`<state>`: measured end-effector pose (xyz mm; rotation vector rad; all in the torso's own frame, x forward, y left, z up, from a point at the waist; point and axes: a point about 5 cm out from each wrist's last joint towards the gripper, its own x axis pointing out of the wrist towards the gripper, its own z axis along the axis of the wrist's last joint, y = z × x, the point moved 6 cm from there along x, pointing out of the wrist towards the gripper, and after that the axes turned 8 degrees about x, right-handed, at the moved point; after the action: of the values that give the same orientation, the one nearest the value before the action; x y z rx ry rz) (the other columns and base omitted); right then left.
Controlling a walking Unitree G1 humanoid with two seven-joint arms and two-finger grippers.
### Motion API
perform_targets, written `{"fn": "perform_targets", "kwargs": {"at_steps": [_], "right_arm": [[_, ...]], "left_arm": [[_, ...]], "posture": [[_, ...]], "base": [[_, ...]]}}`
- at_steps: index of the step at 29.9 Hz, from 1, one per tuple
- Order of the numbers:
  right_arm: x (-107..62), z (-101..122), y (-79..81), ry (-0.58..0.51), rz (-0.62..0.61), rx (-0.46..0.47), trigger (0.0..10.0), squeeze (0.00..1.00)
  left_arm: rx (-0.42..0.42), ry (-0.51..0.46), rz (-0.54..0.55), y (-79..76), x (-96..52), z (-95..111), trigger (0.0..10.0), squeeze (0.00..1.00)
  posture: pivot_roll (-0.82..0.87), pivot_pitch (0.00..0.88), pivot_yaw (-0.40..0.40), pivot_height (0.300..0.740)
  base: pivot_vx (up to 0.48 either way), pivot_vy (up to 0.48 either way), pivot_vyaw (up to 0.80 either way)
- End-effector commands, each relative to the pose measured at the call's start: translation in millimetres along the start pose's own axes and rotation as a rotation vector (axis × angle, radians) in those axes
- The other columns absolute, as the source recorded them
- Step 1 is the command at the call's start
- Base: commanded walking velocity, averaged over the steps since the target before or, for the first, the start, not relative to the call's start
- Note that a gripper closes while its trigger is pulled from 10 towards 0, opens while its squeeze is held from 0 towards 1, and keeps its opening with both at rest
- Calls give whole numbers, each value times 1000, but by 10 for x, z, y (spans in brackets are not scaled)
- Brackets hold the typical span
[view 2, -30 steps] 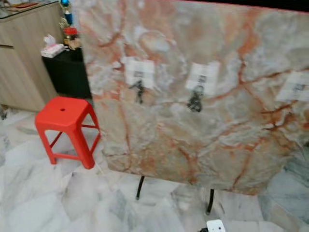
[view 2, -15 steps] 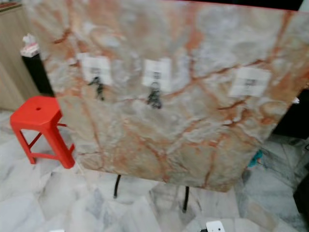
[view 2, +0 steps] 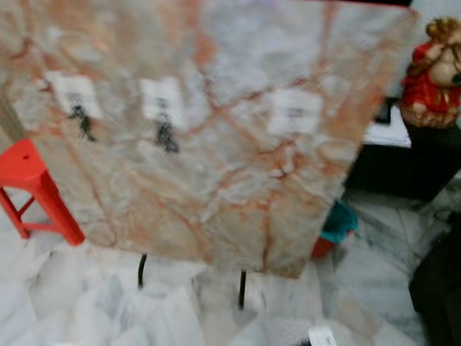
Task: Hang keys on a hook
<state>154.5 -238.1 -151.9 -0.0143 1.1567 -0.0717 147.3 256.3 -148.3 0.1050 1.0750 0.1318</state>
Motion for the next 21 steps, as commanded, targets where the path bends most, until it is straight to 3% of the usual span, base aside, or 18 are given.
{"fn": "perform_targets", "kwargs": {"at_steps": [1,7,11,18,21], "right_arm": [[12,42,76,-14,17,8,10000,0],[13,48,78,-17,18,14,10000,0],[13,53,84,-22,21,28,10000,0],[13,54,89,-22,23,23,10000,0],[13,55,90,-22,24,22,10000,0]], "left_arm": [[21,7,5,-18,-2,-26,10000,0],[28,-5,-10,-155,21,43,10000,0],[34,-12,-11,-158,28,80,10000,0],[42,-23,19,118,11,137,10000,0],[45,-26,22,147,8,145,10000,0]], "posture": [[19,0,-27,715],[19,0,-26,715],[18,0,-26,715],[22,0,-26,715],[20,0,-24,715]], "base": [[0,-458,0],[0,-458,0],[0,-458,0],[0,-458,0],[0,-456,0]]}}
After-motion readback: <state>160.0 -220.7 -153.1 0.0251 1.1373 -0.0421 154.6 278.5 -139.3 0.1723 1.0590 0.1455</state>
